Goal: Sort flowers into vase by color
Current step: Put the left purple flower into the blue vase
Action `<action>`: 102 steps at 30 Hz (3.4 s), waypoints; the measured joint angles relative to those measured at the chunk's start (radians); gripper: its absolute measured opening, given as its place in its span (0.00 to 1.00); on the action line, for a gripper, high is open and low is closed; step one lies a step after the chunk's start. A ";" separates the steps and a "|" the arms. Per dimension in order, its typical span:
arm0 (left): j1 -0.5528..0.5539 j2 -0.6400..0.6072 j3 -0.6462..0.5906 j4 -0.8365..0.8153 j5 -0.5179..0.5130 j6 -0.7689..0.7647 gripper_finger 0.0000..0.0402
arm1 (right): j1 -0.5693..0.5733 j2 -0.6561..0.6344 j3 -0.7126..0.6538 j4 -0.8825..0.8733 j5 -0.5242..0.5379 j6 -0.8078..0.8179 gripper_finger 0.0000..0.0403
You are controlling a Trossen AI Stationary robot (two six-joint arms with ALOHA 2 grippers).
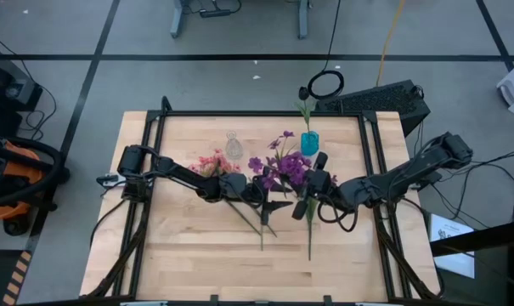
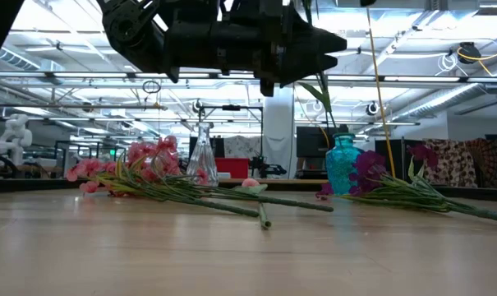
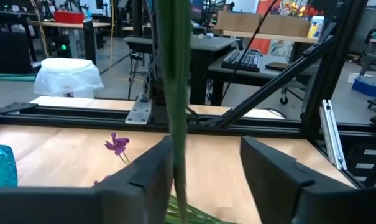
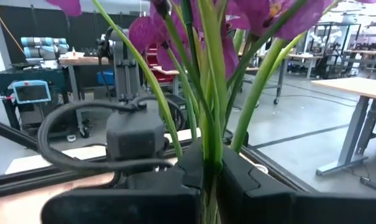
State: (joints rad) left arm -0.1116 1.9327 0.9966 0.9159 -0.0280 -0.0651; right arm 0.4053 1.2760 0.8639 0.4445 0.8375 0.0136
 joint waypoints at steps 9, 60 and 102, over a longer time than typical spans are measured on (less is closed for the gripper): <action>0.019 0.000 0.000 -0.042 -0.011 -0.006 0.34 | 0.010 -0.036 0.000 -0.003 0.000 -0.034 0.03; 0.053 -0.219 -0.002 -0.609 -0.007 -0.004 0.03 | -0.038 0.089 -0.587 0.970 -0.231 -0.067 0.56; 0.066 -0.219 -0.001 -0.604 -0.041 -0.001 0.03 | -0.191 0.199 -0.382 1.058 -0.413 -0.228 0.19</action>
State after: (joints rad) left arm -0.0452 1.7138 0.9954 0.3124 -0.0690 -0.0662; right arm 0.2142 1.4750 0.4816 1.5020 0.4243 -0.2146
